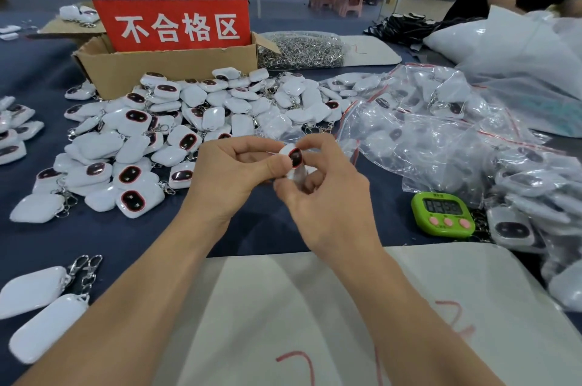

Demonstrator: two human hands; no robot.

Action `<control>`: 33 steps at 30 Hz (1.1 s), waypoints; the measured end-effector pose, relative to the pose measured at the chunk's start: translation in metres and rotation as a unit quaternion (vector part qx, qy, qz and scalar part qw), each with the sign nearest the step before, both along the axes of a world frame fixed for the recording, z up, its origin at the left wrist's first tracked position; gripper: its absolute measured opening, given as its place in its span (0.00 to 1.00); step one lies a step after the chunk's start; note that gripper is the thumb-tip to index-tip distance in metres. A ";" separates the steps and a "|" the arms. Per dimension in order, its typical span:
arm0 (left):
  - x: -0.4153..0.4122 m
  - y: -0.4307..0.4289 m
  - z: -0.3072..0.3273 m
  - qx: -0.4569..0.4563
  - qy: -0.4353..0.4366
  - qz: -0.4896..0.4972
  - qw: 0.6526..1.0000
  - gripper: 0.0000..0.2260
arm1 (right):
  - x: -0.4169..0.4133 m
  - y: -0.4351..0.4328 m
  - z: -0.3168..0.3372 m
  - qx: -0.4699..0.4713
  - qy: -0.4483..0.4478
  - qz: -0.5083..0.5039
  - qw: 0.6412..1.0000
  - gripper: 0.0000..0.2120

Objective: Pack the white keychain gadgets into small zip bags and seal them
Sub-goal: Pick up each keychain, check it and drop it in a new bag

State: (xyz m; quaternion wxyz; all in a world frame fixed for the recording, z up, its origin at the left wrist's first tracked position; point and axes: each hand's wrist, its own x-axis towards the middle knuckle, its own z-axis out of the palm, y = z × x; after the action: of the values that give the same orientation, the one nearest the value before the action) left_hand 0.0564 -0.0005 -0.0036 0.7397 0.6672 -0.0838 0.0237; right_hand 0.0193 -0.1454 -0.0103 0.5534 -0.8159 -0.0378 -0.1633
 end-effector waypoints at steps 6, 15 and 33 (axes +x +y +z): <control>0.002 -0.001 -0.001 0.028 -0.005 0.010 1.000 0.10 | 0.008 -0.009 0.004 0.083 0.036 0.033 0.995 0.15; 0.002 -0.003 -0.001 0.052 -0.017 0.051 0.997 0.11 | 0.007 -0.010 0.006 0.119 0.098 0.051 0.987 0.14; -0.004 -0.018 -0.018 0.272 -0.056 0.104 0.955 0.09 | 0.009 -0.036 0.008 0.112 -0.030 -0.249 0.961 0.06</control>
State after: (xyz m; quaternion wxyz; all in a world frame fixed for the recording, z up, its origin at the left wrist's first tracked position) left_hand 0.0525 -0.0190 -0.0214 0.5174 0.8461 -0.0582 0.1145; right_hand 0.0285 -0.1819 -0.0019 0.5815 -0.7270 0.1686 -0.3238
